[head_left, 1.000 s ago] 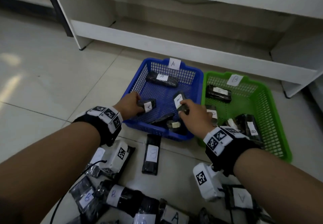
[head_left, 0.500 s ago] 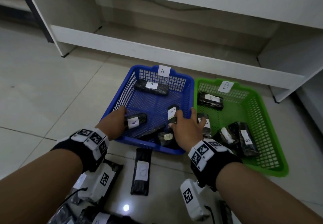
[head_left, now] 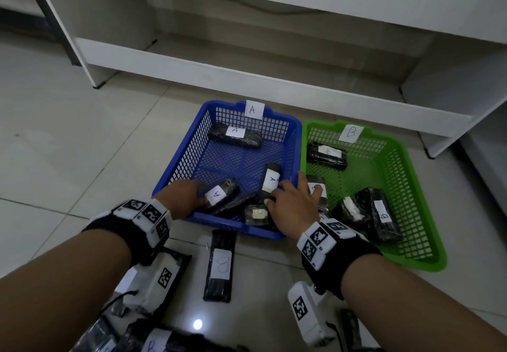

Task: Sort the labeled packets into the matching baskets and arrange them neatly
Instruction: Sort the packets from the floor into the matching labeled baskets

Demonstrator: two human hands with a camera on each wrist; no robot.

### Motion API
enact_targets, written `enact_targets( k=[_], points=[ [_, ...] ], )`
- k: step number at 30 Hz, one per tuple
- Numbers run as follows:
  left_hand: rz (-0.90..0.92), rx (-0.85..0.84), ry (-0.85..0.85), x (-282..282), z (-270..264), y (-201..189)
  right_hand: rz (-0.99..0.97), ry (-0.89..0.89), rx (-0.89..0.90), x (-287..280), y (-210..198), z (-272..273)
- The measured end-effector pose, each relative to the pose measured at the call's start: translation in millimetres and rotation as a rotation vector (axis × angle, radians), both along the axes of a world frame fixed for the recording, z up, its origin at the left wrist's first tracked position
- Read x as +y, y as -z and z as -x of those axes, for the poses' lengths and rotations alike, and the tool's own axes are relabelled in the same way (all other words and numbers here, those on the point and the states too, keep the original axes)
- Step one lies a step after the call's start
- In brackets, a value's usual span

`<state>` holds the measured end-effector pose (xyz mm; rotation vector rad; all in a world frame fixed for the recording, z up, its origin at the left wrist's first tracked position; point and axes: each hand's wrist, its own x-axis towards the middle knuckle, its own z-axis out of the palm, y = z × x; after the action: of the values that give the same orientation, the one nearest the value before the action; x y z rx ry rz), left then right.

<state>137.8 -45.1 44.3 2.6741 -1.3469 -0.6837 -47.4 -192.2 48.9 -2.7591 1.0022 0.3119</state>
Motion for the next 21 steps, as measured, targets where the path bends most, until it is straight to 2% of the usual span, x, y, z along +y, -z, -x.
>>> enact_targets(
  k=[3,6,9,11,13,14,16,18,21],
  points=[
    [0.052,0.075,-0.023,6.2,-1.2,-7.3,0.038,-0.015,-0.148,6.9,-4.8,5.4],
    [0.287,0.04,-0.039,18.3,-0.2,-14.3,0.154,-0.052,-0.427,22.0,-6.4,9.1],
    [0.508,-0.166,-0.104,42.2,1.8,-13.0,0.281,-0.259,-0.608,49.4,-5.2,14.2],
    [0.563,-0.275,-0.195,66.9,2.8,-6.1,0.267,-0.473,-0.65,73.3,-1.2,16.8],
    [0.53,-0.305,-0.246,92.5,0.3,3.4,0.121,-0.652,-0.58,95.0,3.5,20.6],
    [0.475,-0.275,-0.247,103.7,-1.9,7.4,-0.012,-0.668,-0.472,102.5,8.8,23.6],
    [0.303,-0.171,-0.191,124.4,-3.5,12.6,-0.214,-0.62,-0.147,111.1,26.2,32.7],
    [0.128,-0.14,-0.011,136.9,-1.1,14.7,-0.225,-0.638,0.093,109.5,42.9,41.8],
    [-0.063,-0.095,0.259,139.6,14.2,17.9,-0.227,-0.689,0.147,104.9,46.3,49.9]
  ],
)
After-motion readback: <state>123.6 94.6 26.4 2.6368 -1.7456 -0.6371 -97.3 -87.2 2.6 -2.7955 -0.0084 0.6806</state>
